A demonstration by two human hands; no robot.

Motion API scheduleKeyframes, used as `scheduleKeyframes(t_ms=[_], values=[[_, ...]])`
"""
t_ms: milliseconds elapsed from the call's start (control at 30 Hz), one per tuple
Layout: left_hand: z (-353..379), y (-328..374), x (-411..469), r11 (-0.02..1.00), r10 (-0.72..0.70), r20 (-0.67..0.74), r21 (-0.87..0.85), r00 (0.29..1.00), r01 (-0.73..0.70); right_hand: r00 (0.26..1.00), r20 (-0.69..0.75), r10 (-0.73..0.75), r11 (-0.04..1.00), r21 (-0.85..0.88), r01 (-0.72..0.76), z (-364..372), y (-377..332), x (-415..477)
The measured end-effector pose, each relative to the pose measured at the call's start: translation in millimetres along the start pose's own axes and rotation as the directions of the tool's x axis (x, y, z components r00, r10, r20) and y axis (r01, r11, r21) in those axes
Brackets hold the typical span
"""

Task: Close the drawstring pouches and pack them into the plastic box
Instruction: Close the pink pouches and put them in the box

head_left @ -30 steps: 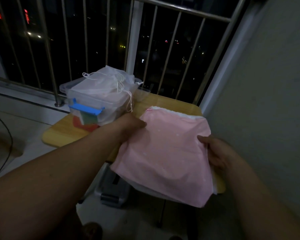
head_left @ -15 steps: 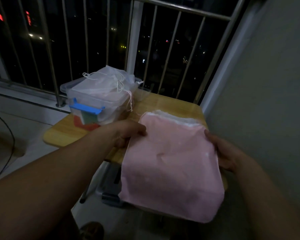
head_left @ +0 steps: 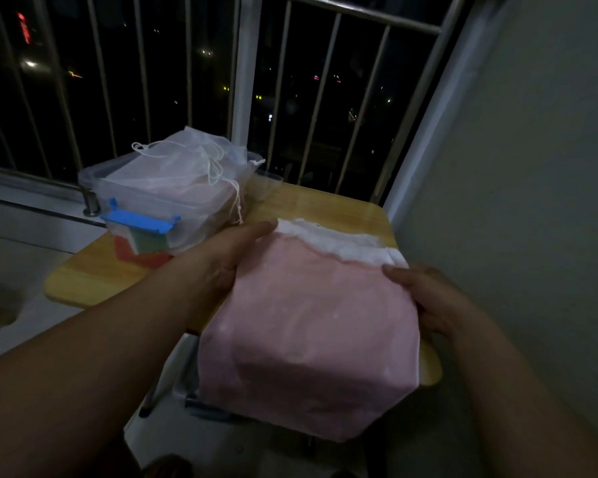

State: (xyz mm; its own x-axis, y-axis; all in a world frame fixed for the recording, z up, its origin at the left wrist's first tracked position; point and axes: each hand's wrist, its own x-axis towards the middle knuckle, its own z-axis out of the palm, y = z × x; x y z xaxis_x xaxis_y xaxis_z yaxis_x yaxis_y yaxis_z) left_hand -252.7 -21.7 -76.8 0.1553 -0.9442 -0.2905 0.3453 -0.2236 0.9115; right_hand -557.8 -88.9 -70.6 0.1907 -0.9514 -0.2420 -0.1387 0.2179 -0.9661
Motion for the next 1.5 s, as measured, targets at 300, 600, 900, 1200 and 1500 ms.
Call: scheduleKeyframes(t_ms=[300, 600, 900, 1200, 1500], values=[[2, -8, 9, 0.98, 0.145, 0.005, 0.138, 0.989, -0.145, 0.992, -0.014, -0.122, 0.992, 0.042, 0.123, 6, 5, 7], [3, -12, 1, 0.933, 0.312, -0.051, 0.204, 0.949, -0.296, 0.994, 0.01, -0.109, 0.992, 0.071, 0.108, 16, 0, -1], [5, 4, -48, 0.985, 0.15, 0.102, -0.103, 0.983, -0.139, 0.989, 0.14, 0.057, 0.83, 0.543, -0.125, 8, -13, -36], [3, 7, -99, 0.935, 0.238, -0.08, -0.252, 0.968, -0.251, 0.998, 0.007, 0.065, 0.684, 0.728, -0.05, 9, -10, -74], [-18, 8, -136, 0.922, 0.387, -0.105, 0.015, 0.916, -0.388, 0.995, 0.02, 0.095, 0.618, 0.782, -0.074, 18, -15, -99]])
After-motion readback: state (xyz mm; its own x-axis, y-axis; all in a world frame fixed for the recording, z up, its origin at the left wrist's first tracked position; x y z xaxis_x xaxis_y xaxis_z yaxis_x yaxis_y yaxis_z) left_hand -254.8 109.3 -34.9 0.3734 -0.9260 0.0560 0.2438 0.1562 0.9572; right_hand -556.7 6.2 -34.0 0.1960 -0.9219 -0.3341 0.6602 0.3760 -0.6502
